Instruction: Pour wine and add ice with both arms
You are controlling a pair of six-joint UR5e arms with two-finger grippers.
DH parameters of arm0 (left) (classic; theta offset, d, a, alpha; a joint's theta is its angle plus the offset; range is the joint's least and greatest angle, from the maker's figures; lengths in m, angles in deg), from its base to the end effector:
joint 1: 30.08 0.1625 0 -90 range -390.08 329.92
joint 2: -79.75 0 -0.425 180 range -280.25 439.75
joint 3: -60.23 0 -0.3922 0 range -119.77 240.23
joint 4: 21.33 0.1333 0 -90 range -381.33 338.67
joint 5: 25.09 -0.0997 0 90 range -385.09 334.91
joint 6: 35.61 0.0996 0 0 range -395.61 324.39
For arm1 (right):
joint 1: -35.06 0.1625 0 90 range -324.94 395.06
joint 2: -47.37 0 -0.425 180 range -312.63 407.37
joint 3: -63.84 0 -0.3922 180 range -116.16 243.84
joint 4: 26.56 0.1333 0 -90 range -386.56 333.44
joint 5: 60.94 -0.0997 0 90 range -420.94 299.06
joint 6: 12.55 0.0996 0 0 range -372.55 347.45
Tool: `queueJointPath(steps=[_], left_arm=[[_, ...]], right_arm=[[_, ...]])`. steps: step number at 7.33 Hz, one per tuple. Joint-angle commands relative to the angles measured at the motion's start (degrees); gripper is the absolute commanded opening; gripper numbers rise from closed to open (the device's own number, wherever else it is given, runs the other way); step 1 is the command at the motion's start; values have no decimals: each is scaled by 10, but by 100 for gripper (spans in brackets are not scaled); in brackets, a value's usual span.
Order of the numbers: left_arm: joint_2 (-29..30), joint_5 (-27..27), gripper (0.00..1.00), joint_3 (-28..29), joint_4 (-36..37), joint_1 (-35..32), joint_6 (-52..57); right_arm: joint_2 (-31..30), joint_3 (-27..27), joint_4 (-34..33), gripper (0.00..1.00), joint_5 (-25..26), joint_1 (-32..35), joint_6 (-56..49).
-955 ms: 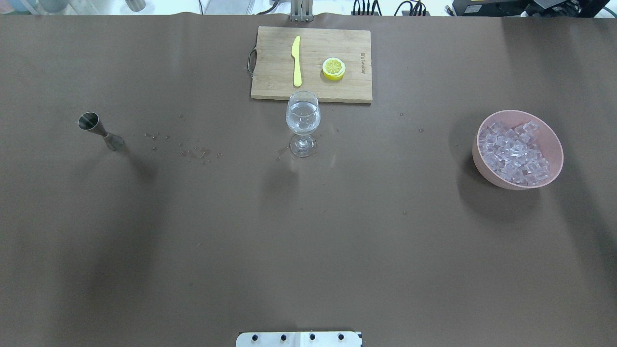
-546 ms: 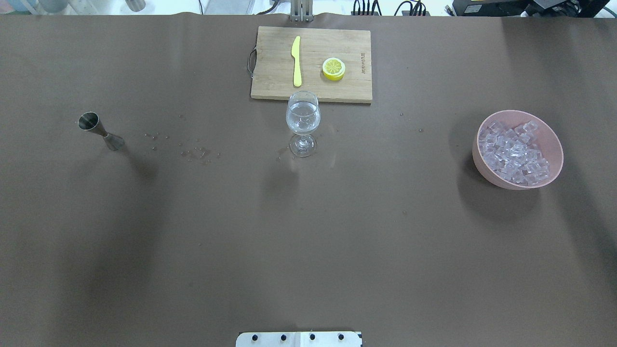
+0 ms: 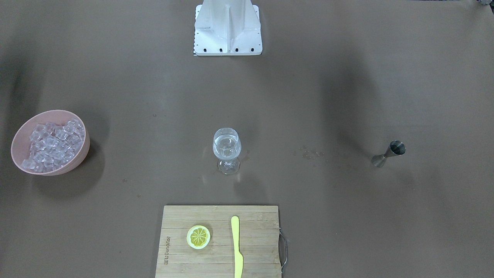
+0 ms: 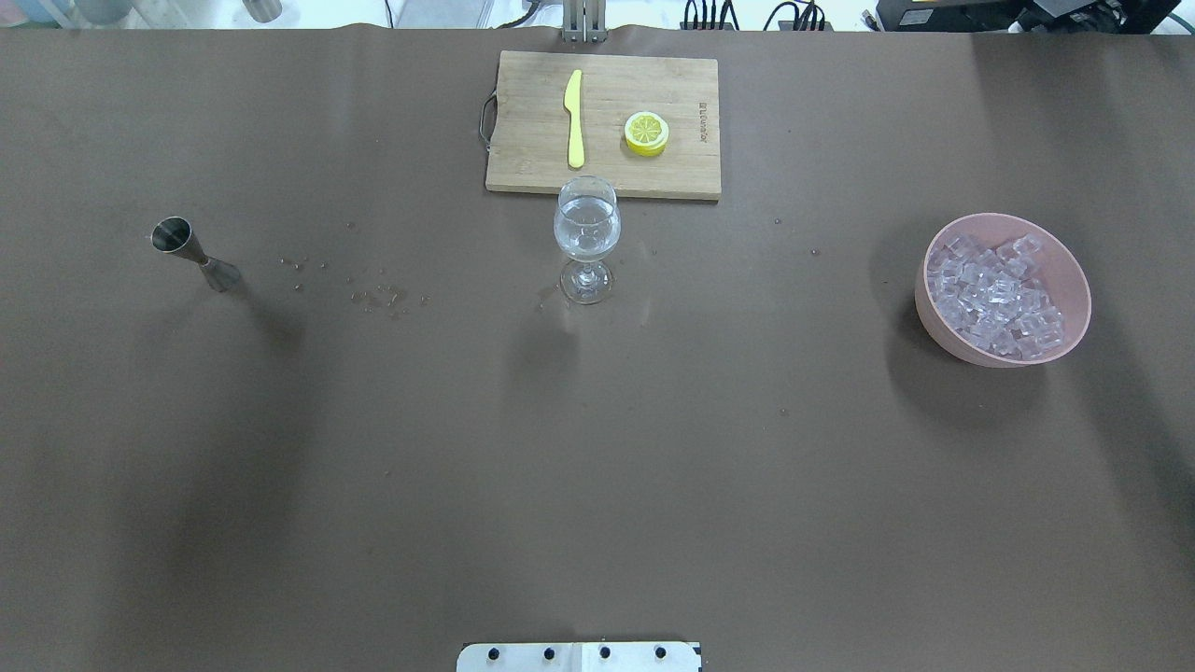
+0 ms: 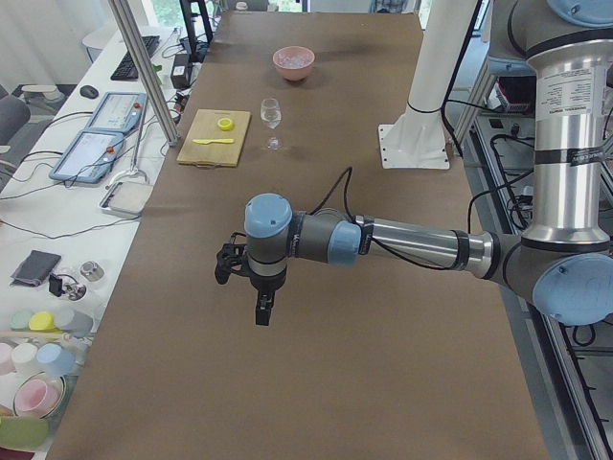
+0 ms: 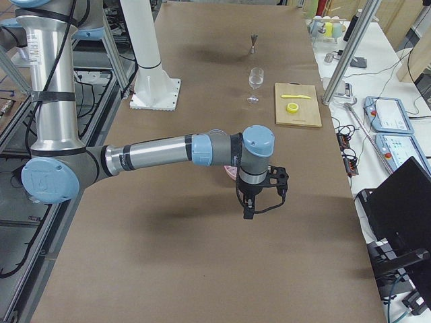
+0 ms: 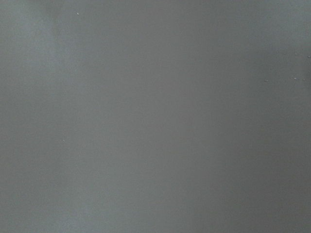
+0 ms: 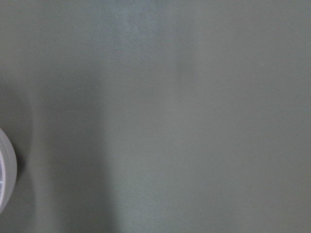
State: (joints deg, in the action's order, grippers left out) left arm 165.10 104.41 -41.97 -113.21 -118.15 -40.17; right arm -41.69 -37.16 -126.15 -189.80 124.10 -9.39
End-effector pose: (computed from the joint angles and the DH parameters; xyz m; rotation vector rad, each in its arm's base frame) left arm -0.0542 -0.4674 0.5940 0.1188 0.6956 0.0127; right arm 0.0625 -0.4946 0.5797 0.0150 -0.6791 0.0230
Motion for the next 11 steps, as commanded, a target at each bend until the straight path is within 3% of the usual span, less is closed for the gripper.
queueJointPath(steps=[1,5,11], left_arm=[[-4,0,98,-5,-1,0,0],[-23,36,98,-33,-17,-3,11],[-3,31,98,-21,-11,-3,11]], right_arm=[[0,0,-2,100,0,0,0],[-1,0,-2,100,-2,0,0],[-1,-4,-2,100,-3,0,7]])
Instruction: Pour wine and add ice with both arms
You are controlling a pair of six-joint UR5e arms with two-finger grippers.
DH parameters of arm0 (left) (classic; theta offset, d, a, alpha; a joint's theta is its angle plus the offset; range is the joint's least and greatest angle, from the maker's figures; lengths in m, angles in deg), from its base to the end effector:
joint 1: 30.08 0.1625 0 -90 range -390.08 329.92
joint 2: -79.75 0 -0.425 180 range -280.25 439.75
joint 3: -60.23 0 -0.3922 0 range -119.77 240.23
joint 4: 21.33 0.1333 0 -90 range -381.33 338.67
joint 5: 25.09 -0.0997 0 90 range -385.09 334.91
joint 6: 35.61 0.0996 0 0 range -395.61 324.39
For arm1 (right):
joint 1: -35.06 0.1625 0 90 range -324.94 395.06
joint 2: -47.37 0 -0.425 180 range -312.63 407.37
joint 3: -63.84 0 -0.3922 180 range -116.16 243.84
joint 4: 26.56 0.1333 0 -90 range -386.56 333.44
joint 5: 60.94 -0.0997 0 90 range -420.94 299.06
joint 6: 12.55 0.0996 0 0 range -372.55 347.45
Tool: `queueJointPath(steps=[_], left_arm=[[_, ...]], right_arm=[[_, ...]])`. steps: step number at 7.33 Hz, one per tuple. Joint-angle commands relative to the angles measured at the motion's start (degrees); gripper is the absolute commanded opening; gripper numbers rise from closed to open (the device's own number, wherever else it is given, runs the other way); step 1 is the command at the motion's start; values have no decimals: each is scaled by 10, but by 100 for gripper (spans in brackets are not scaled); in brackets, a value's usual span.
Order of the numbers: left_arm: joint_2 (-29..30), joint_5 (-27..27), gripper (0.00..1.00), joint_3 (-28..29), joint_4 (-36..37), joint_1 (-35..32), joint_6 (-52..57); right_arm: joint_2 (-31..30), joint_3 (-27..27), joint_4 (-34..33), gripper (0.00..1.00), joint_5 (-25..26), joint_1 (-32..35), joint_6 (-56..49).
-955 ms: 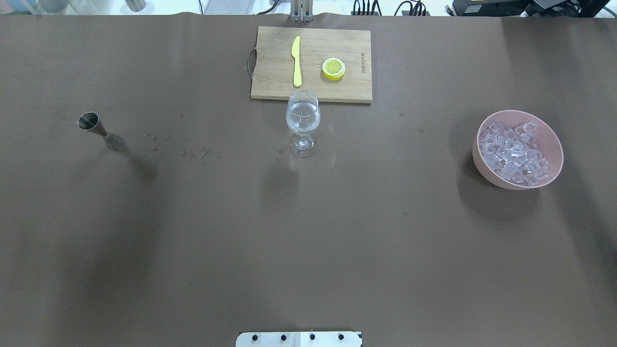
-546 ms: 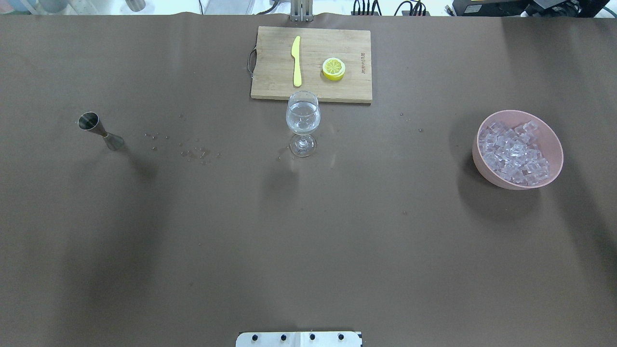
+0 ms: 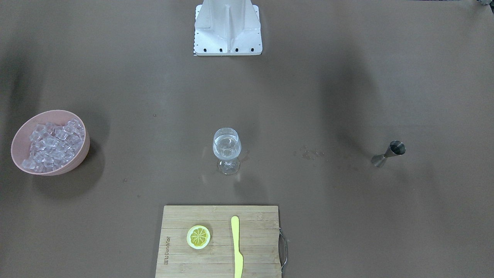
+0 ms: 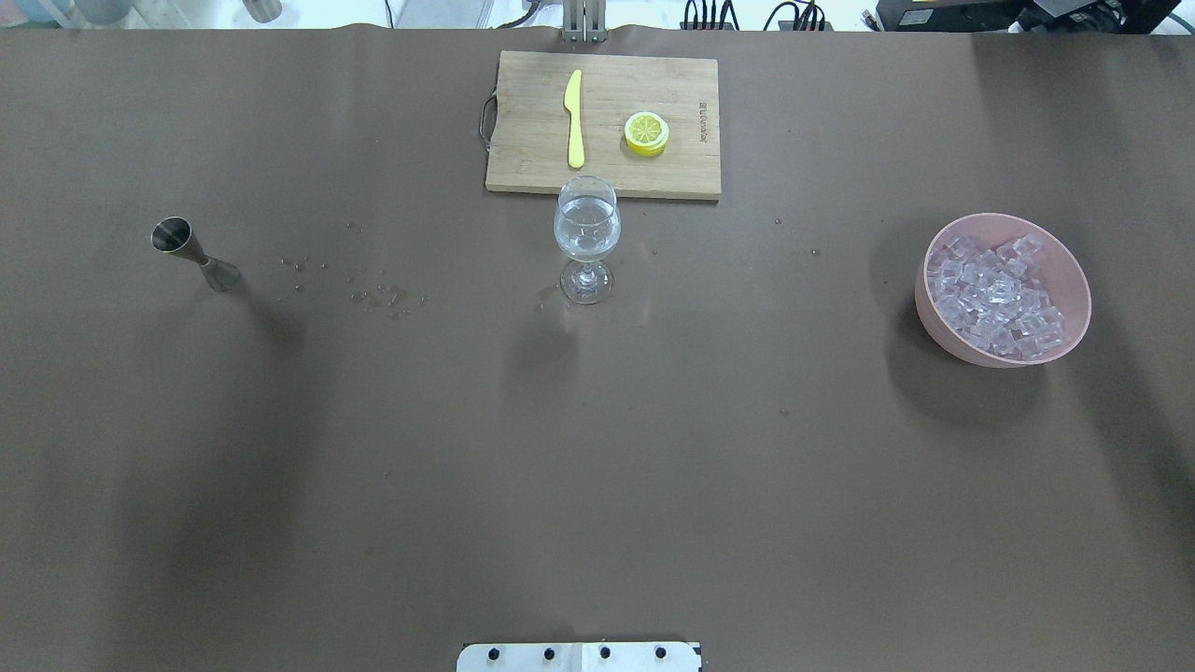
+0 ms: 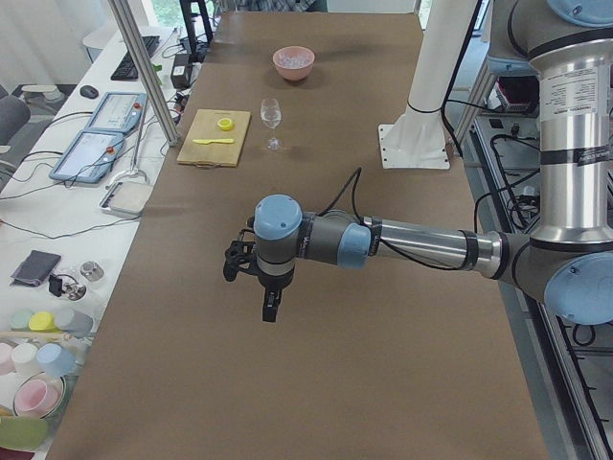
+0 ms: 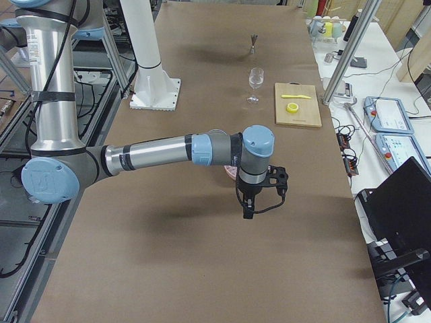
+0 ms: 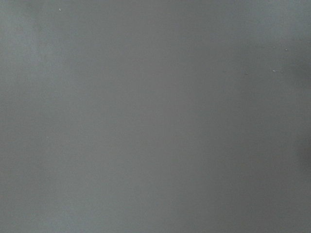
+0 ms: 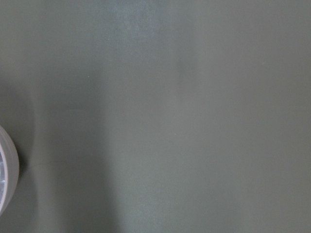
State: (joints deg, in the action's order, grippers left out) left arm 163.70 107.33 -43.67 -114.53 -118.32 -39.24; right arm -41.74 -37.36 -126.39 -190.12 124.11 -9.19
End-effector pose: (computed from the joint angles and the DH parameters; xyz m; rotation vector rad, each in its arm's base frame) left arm -0.0521 -0.4575 0.5846 0.1490 0.7457 0.0403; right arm 0.0622 -0.4939 0.5785 0.0122 -0.6847 0.0269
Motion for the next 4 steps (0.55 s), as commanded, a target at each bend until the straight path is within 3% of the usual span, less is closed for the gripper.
queueJointPath(steps=[1,4], left_arm=[[10,-1,98,0,3,-1,2],[9,2,98,-36,1,-1,-9]], right_arm=[[0,-2,0,100,0,0,6],[-1,-9,0,100,0,0,6]])
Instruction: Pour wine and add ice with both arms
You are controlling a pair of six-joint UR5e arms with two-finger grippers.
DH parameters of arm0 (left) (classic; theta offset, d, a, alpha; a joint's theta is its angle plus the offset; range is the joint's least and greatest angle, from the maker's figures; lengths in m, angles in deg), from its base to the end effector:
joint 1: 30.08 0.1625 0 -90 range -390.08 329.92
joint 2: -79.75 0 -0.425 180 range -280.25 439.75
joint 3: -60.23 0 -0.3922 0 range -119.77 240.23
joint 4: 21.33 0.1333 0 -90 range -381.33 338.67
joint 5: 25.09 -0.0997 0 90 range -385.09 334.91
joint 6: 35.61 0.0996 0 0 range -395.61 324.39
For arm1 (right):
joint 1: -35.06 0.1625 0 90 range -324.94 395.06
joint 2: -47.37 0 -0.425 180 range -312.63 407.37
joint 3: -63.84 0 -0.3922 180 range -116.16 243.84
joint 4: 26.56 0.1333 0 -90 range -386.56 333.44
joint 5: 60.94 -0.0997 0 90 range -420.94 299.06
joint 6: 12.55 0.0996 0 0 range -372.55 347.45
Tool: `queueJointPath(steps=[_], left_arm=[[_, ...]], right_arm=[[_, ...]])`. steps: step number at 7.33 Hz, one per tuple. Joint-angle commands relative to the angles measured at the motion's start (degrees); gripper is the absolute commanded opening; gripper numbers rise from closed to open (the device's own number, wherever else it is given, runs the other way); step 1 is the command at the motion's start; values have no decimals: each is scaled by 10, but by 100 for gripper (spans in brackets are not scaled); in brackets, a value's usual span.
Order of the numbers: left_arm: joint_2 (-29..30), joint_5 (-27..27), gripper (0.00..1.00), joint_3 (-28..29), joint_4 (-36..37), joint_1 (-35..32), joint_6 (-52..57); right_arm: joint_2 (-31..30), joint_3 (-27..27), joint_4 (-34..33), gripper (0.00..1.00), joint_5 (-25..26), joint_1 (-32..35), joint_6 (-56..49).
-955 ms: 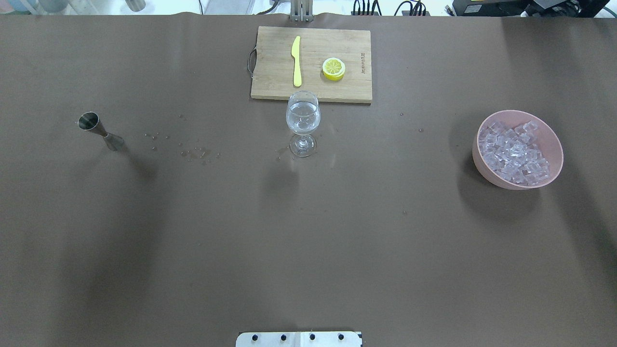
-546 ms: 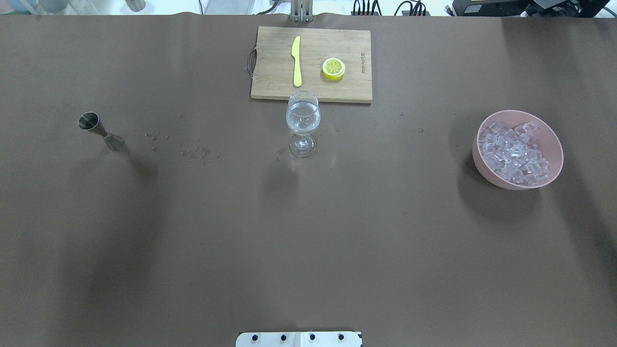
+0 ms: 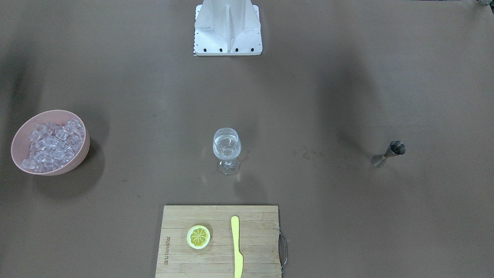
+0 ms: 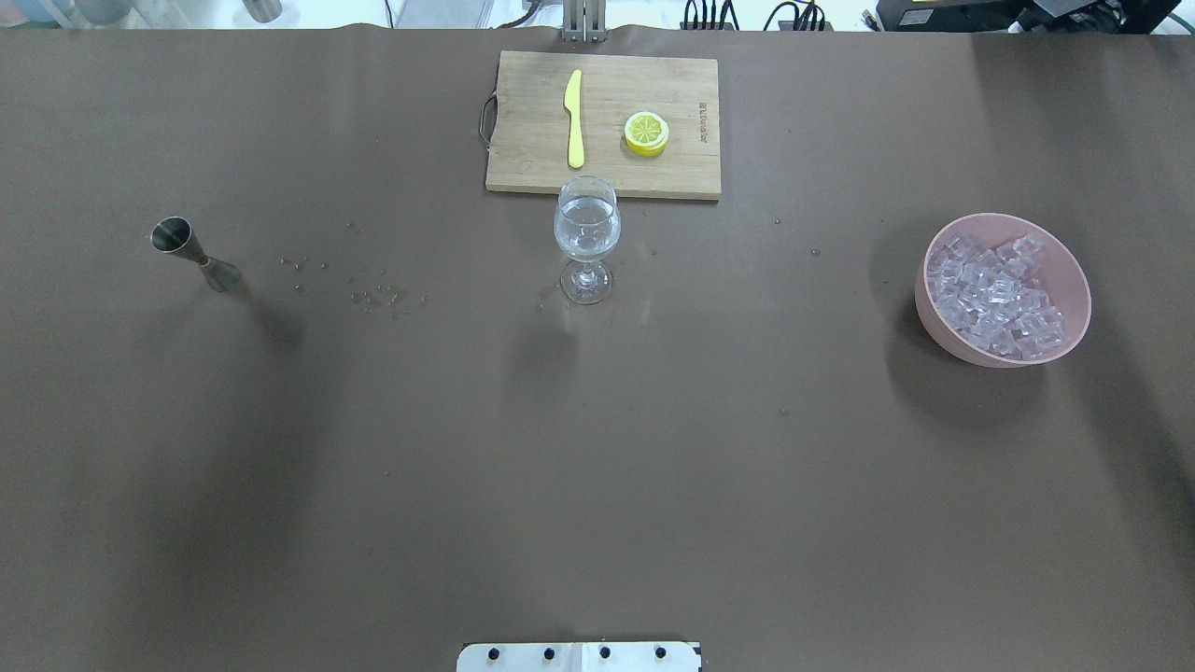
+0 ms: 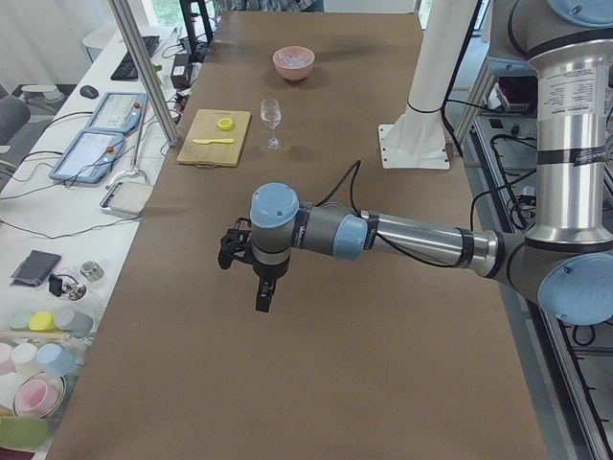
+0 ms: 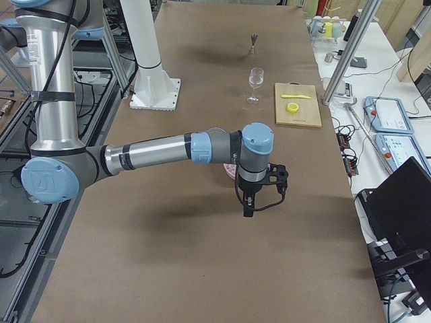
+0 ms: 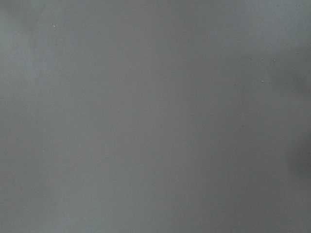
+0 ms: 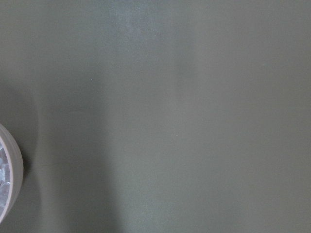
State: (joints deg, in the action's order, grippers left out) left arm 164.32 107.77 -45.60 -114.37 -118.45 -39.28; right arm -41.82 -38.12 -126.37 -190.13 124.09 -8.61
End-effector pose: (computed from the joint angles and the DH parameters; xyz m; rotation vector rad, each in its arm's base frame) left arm -0.0525 -0.4612 0.5626 0.1888 0.7539 0.0539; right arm 0.0620 -0.4932 0.5727 0.0203 -0.6854 0.0321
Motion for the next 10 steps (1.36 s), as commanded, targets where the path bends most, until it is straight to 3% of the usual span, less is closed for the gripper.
queueJointPath(steps=[1,3,5,8,9,10], left_arm=[[9,2,98,-18,0,1,-52],[4,1,98,-82,-4,2,-78],[8,2,98,-106,-15,11,-99],[8,-6,98,-140,-129,113,-324],[8,-52,98,-161,-134,151,-400],[3,-133,98,-176,-133,211,-449]], right_arm=[[0,0,0,100,0,0,0],[-3,-1,0,100,0,0,0],[-5,0,1,100,-8,0,0],[-5,2,0,100,-11,-5,0],[-5,3,0,100,-11,-5,0],[-5,3,0,100,-12,-6,1]])
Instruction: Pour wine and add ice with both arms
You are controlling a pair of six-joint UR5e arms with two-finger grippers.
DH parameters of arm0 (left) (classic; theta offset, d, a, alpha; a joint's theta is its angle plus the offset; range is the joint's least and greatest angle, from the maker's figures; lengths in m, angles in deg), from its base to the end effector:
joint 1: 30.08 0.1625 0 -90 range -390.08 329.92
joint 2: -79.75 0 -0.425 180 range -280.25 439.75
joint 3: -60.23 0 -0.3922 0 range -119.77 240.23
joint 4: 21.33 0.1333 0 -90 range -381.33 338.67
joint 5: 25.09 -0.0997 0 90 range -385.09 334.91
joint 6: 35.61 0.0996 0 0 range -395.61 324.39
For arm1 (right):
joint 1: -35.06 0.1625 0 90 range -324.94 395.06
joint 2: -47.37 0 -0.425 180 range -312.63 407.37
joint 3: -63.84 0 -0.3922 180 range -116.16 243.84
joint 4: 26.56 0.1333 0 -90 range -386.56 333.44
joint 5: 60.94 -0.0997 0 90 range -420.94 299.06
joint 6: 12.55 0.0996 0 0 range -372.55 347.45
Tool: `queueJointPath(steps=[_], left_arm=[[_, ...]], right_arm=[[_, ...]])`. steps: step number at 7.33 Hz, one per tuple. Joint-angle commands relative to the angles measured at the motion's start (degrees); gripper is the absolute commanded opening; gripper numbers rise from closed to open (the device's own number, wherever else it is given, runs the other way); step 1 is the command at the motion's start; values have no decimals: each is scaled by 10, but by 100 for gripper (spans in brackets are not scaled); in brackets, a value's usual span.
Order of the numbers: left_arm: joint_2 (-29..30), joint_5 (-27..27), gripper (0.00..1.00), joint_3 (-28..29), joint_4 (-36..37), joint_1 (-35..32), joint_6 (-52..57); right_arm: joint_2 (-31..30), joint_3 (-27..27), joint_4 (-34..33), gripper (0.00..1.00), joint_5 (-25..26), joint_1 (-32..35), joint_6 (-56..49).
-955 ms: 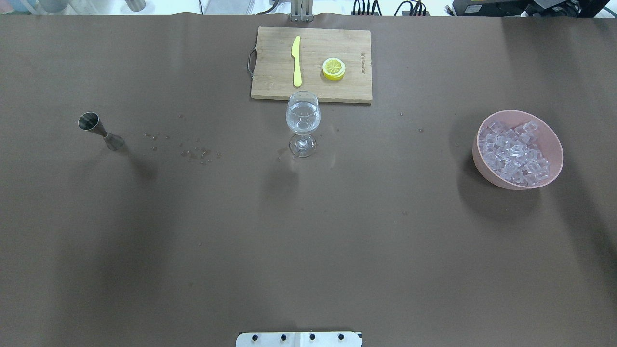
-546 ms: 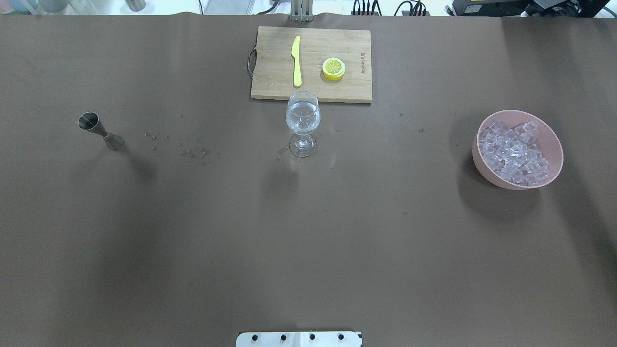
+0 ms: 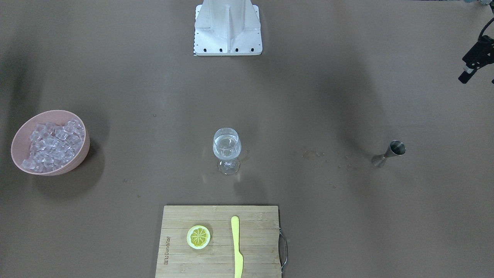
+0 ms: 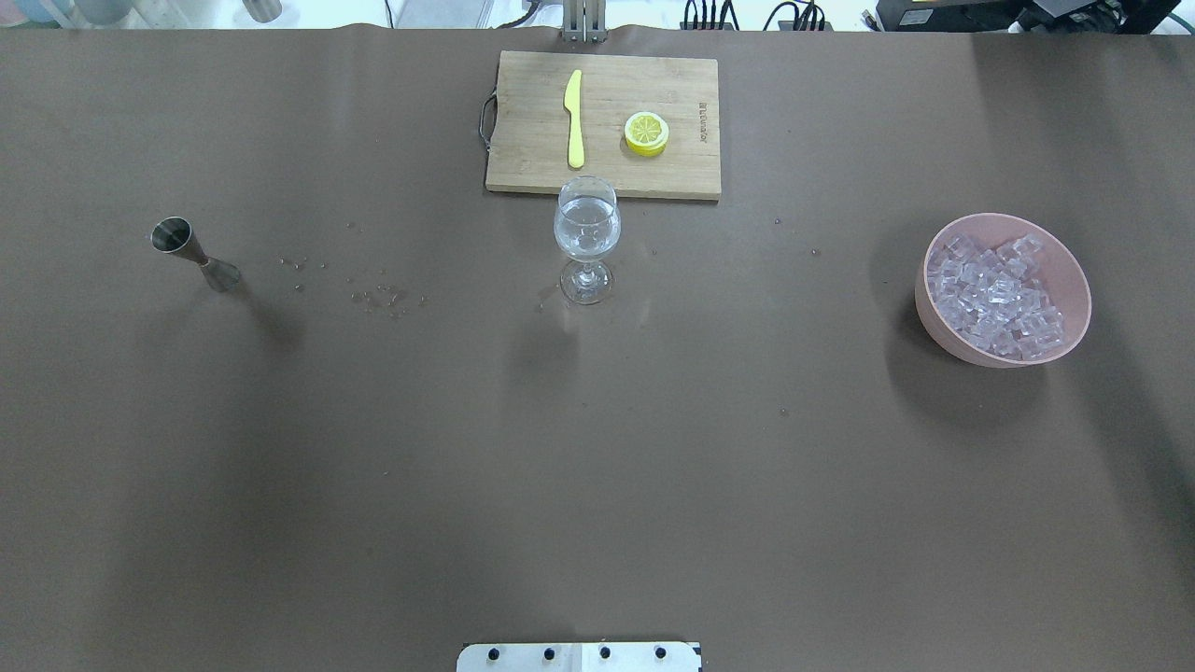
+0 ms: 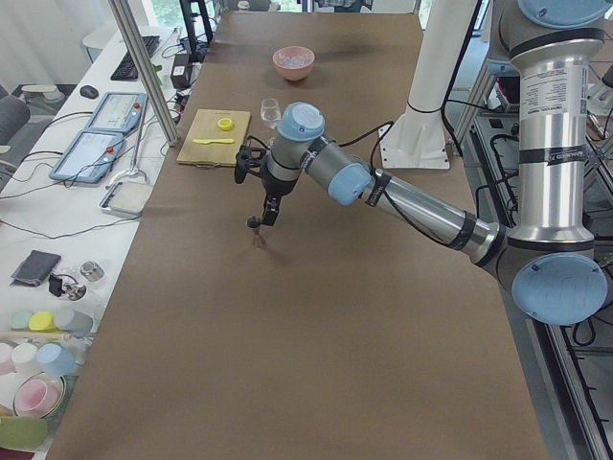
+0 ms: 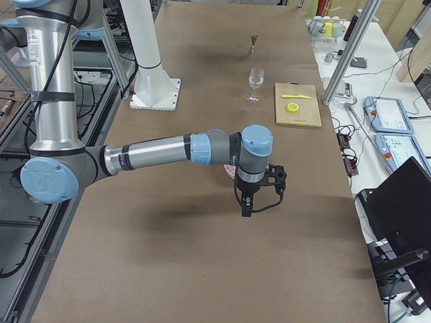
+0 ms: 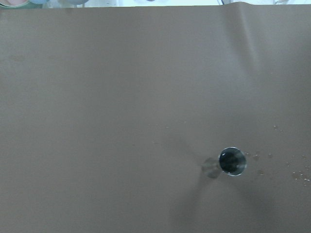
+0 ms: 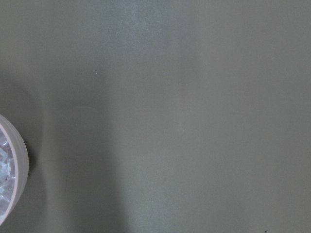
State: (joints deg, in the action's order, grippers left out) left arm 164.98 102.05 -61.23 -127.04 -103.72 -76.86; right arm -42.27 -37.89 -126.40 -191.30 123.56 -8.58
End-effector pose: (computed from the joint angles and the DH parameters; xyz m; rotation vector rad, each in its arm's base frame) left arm 0.0544 -0.4449 0.4013 0.3270 0.8840 -0.1621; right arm 0.0560 -0.4904 0.5773 0.0040 -0.7053 0.0275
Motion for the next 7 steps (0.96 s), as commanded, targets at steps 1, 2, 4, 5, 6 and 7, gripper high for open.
queueJointPath(steps=[1,2,4,5,6,7], left_arm=[[-2,-135,98,-32,-6,115,-153],[-6,-225,98,-59,-6,184,-217],[-22,-422,98,-67,-6,328,-328],[-30,-459,98,-67,-6,346,-341],[-42,-495,98,-65,-7,357,-348],[-55,-566,98,-58,-10,404,-391]], right_arm=[[-1,0,0,100,-13,-2,1],[-2,1,0,100,-14,-2,1],[-2,0,0,100,-16,-2,1],[-2,0,0,100,-21,-2,1],[-2,0,0,100,-22,-2,1],[-2,-2,0,100,-22,-2,1]])
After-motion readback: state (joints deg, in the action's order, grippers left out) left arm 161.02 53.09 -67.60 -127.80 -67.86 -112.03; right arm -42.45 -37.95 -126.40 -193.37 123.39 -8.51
